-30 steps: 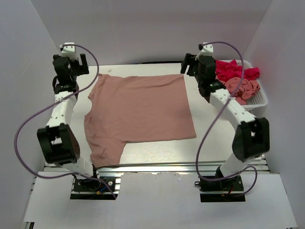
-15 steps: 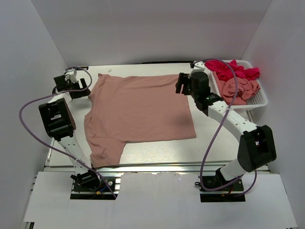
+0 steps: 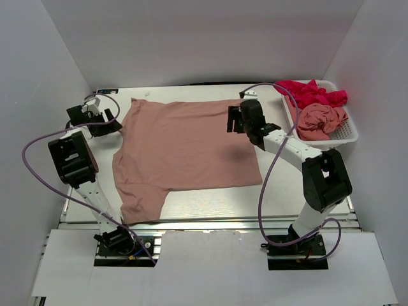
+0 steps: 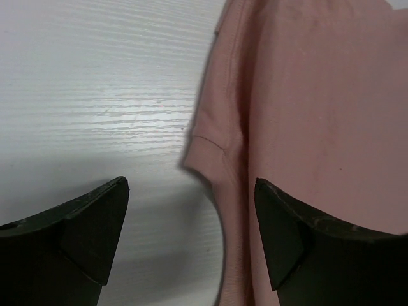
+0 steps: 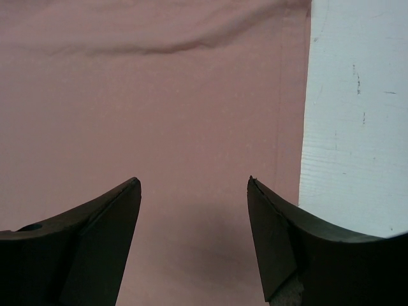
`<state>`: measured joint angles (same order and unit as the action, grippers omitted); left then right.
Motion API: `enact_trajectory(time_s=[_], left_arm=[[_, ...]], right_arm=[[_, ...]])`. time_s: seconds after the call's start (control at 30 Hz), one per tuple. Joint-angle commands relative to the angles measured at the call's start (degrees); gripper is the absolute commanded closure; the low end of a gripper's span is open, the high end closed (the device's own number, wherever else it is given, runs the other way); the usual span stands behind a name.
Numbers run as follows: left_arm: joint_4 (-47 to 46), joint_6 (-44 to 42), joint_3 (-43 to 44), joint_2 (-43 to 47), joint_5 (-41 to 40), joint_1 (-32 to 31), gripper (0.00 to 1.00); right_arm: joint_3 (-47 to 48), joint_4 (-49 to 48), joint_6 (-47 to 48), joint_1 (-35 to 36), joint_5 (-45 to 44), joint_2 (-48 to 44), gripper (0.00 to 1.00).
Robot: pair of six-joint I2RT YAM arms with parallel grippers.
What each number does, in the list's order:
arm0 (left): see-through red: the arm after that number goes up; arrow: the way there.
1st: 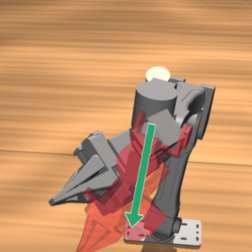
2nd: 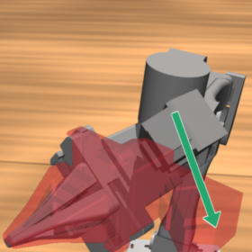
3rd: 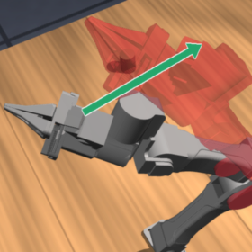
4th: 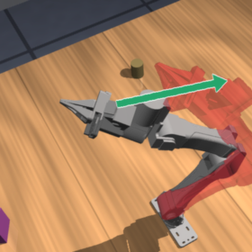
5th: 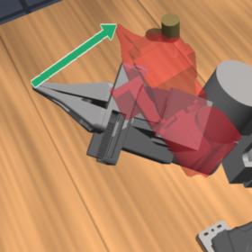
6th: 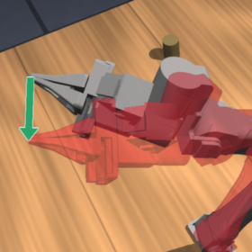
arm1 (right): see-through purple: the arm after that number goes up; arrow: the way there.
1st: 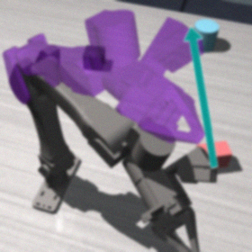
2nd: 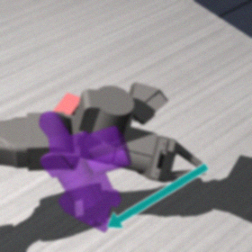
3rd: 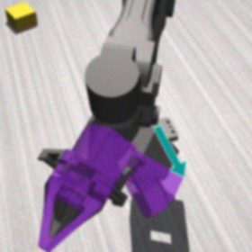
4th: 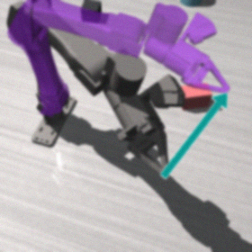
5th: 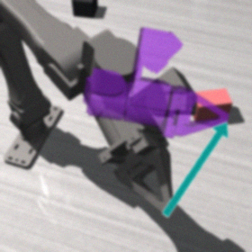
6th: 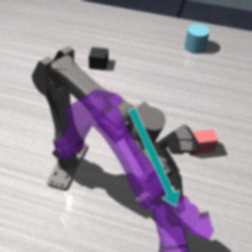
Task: Fold and stack the t-shirts
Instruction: Flatten out the tshirt
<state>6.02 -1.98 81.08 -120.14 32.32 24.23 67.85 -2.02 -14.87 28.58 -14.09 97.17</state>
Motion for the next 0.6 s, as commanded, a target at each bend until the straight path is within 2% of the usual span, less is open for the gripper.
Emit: enact_trajectory(time_s=[0.0, 0.13, 0.23, 0.33, 0.37, 0.43, 0.57], left_arm=[[1.53, -0.66, 2.59, -0.70, 5.20, 0.03, 0.12], [-1.00, 0.92, 2.51, -1.50, 5.57, -0.06, 0.17], [-1.46, 1.27, 3.46, -2.46, 5.48, 0.03, 0.26], [-0.49, 0.57, 4.61, -3.87, 5.83, -0.06, 0.39], [-0.57, 0.57, 4.79, -4.05, 5.92, 0.03, 0.50], [-0.40, 0.66, 5.05, -4.49, 6.09, -0.06, 0.59], [-0.57, 0.92, 5.58, -5.54, 6.44, -0.06, 0.61]], right_arm=[[4.39, 1.05, -0.33, 0.60, -2.70, 0.13, 0.28], [4.57, 5.09, -1.21, 0.78, -4.72, 0.39, 0.28], [3.25, 5.71, -1.12, 1.04, -6.04, -1.27, 0.28], [2.28, 5.63, -1.12, 1.13, -5.95, -3.03, 0.28], [1.93, 5.54, -1.21, 1.30, -5.78, -3.38, 0.28], [1.76, 5.27, -1.21, 1.39, -5.69, -4.17, 0.28], [2.19, 5.45, -1.21, 1.57, -6.56, -3.74, 0.28]])
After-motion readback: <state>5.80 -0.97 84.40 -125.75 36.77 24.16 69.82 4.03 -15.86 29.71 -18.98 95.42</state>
